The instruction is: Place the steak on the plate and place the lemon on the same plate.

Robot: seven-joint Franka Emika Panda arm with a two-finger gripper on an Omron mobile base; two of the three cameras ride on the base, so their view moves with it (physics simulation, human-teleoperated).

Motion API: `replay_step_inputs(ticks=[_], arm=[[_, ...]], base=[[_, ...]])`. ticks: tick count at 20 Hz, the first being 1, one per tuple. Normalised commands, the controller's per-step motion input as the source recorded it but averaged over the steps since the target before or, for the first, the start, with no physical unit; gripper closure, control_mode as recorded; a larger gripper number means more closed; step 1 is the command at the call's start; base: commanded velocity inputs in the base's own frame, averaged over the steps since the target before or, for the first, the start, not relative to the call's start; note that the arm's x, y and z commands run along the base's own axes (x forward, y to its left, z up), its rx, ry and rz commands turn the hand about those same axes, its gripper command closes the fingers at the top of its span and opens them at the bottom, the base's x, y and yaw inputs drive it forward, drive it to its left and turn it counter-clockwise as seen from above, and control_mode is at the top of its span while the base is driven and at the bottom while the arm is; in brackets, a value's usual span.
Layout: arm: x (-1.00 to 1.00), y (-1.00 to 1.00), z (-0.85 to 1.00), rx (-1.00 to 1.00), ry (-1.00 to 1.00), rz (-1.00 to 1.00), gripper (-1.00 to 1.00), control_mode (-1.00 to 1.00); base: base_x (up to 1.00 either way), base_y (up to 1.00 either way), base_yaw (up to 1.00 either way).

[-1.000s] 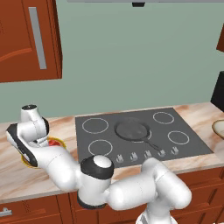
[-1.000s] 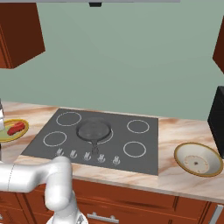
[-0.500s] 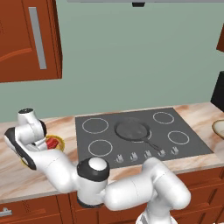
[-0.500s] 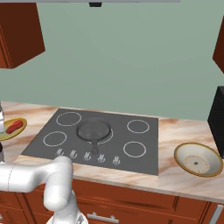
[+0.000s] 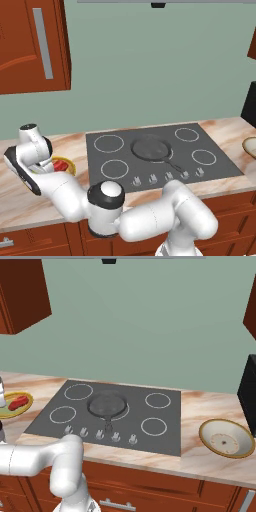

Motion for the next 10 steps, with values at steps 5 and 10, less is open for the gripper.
replay_step_inputs(ticks=[5, 10], arm=[[-0.06, -0.20, 0.05, 0.00, -0.01, 0.01, -1.00, -1.00], [-0.12, -0.22, 0.20, 0.00, -0.01, 0.00, -1.00, -1.00]], base=[[0.00, 0.00, 0.00], [0.00, 0.00, 0.00]])
